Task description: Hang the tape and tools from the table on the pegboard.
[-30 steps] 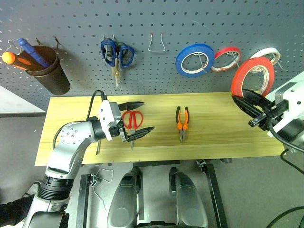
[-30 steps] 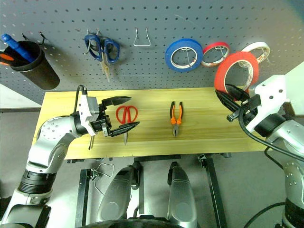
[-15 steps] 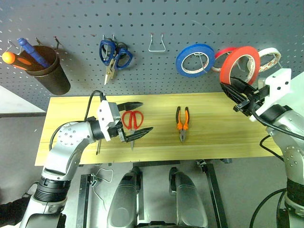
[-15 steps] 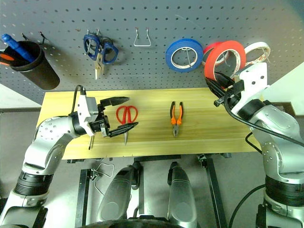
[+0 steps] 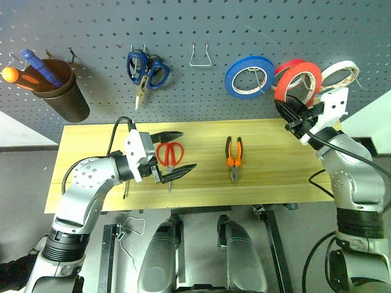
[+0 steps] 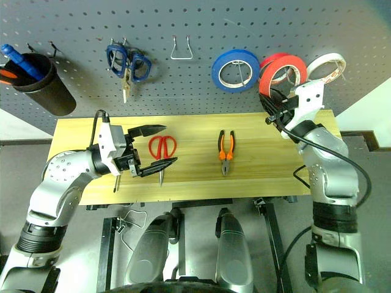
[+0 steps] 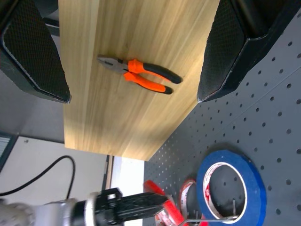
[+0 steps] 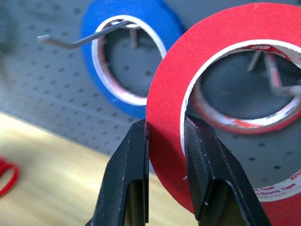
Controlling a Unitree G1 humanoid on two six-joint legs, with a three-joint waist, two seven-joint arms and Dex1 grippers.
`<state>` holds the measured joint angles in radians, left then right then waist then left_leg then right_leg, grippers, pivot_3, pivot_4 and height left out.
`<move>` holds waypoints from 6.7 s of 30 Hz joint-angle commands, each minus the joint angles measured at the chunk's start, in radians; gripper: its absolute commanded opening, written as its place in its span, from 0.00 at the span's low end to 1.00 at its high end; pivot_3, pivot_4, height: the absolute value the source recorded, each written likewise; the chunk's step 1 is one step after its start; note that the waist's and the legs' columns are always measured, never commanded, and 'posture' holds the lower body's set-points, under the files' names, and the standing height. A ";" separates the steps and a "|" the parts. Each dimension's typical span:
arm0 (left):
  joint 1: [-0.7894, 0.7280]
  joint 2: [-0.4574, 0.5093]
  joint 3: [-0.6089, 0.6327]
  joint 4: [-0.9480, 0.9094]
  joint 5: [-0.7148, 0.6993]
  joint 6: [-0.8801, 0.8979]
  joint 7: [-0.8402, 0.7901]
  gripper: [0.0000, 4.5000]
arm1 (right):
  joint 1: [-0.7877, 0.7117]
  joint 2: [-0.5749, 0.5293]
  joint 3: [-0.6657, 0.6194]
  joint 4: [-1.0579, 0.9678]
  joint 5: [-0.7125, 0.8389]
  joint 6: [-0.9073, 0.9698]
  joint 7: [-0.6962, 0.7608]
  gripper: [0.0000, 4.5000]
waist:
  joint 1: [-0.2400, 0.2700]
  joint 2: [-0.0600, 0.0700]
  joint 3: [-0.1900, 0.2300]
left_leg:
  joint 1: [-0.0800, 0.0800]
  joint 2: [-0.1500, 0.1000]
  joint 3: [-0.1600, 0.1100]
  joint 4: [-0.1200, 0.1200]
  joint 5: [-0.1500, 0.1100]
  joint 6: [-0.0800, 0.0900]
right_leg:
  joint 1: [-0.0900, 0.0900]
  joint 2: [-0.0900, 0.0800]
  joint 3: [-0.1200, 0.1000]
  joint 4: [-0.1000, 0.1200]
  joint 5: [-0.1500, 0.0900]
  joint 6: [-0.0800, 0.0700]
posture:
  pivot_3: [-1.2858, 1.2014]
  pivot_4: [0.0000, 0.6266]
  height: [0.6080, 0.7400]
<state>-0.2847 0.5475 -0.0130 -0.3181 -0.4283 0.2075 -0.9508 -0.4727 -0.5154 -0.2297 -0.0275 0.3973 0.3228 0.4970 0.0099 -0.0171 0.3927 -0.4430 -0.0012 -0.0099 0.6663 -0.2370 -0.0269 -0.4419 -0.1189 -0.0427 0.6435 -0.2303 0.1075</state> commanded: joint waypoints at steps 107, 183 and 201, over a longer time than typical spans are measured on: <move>0.343 0.144 0.054 -0.323 -0.021 0.303 0.191 1.00 | -0.242 0.518 0.166 -0.080 -0.284 1.115 -0.548 0.99 | -0.056 0.009 0.027 | -0.019 0.002 0.005 -0.006 0.000 0.000 | -0.030 0.001 0.012 0.004 -0.002 -0.001 | 0.52 0.77 0.82; 0.289 0.053 0.145 -0.159 -0.054 0.099 0.186 1.00 | 0.345 0.000 0.106 -0.811 -0.013 0.728 0.013 0.51 | -0.039 -0.004 0.036 | -0.020 0.001 0.007 -0.014 0.004 -0.005 | -0.032 0.000 0.009 0.004 -0.004 -0.002 | 0.53 0.52 0.82; 0.164 -0.059 0.165 -0.086 -0.094 0.020 0.212 1.00 | -0.035 0.095 -0.043 -0.792 0.359 0.572 -0.121 0.51 | -0.023 -0.009 0.004 | -0.018 0.001 0.002 -0.002 0.004 -0.004 | -0.023 0.001 0.004 0.006 0.001 -0.002 | 0.53 0.46 0.82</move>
<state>-0.1224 0.4928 0.1355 -0.3860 -0.5050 0.2489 -0.7463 -0.4856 -0.4292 -0.2841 -0.8096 0.7510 0.9313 0.4072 -0.0130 -0.0265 0.3967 -0.4610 -0.0004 -0.0077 0.6647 -0.2327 -0.0312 -0.4646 -0.1179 -0.0386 0.6490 -0.2298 0.1051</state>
